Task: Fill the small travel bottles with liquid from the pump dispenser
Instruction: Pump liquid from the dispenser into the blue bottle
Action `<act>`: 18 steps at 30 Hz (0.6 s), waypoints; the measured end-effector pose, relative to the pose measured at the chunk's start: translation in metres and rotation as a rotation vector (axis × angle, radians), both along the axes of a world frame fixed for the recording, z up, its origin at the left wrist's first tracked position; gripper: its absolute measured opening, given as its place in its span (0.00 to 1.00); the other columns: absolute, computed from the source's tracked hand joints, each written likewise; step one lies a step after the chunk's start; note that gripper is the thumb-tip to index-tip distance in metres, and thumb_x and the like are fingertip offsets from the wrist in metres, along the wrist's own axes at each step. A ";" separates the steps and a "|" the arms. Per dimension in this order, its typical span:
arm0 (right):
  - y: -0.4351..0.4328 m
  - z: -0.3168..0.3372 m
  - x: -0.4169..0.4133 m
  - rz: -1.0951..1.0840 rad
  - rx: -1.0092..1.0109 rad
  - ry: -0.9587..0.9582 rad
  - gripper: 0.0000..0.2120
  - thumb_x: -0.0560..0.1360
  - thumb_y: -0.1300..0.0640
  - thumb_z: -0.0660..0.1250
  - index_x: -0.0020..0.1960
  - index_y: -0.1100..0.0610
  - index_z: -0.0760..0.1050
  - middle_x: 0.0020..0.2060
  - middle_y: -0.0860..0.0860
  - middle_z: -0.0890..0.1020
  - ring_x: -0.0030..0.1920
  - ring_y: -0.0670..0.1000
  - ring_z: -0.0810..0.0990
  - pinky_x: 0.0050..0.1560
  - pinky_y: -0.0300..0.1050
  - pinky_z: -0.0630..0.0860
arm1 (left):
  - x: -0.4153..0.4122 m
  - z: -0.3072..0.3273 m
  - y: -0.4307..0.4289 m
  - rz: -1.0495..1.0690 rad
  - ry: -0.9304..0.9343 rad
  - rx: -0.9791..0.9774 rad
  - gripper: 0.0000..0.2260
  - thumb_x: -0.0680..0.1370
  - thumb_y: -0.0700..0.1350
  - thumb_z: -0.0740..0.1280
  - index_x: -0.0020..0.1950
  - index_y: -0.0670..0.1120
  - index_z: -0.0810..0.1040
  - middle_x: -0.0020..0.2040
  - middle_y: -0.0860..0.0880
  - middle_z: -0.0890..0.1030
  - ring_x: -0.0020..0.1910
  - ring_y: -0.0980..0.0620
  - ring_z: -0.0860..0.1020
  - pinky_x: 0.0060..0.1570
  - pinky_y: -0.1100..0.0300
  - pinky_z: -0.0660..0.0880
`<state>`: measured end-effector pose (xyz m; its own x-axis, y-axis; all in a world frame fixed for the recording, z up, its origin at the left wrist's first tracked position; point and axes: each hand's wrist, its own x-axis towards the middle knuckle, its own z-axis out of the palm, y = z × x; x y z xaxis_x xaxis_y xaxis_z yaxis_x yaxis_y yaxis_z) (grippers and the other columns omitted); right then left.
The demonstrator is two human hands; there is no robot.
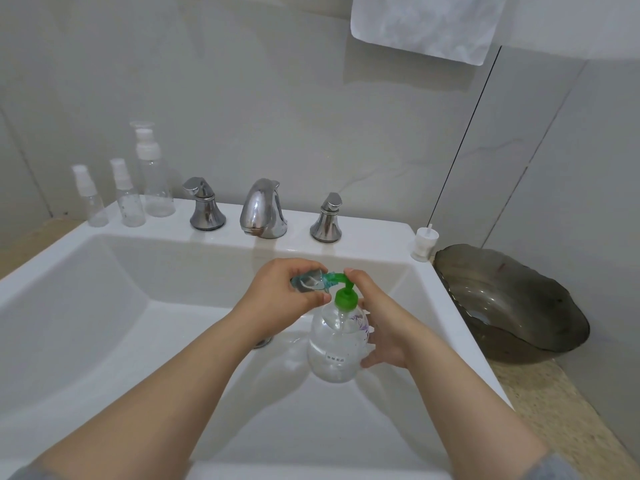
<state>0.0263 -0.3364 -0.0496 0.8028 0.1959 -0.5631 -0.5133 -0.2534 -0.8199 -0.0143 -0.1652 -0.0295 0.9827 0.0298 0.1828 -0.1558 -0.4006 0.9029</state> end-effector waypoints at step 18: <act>0.001 0.002 -0.002 0.009 0.034 -0.030 0.22 0.73 0.35 0.60 0.56 0.48 0.79 0.57 0.54 0.80 0.58 0.59 0.78 0.59 0.59 0.72 | -0.001 -0.002 -0.001 -0.021 0.032 -0.028 0.12 0.68 0.39 0.76 0.44 0.55 0.82 0.40 0.55 0.83 0.38 0.63 0.79 0.41 0.73 0.74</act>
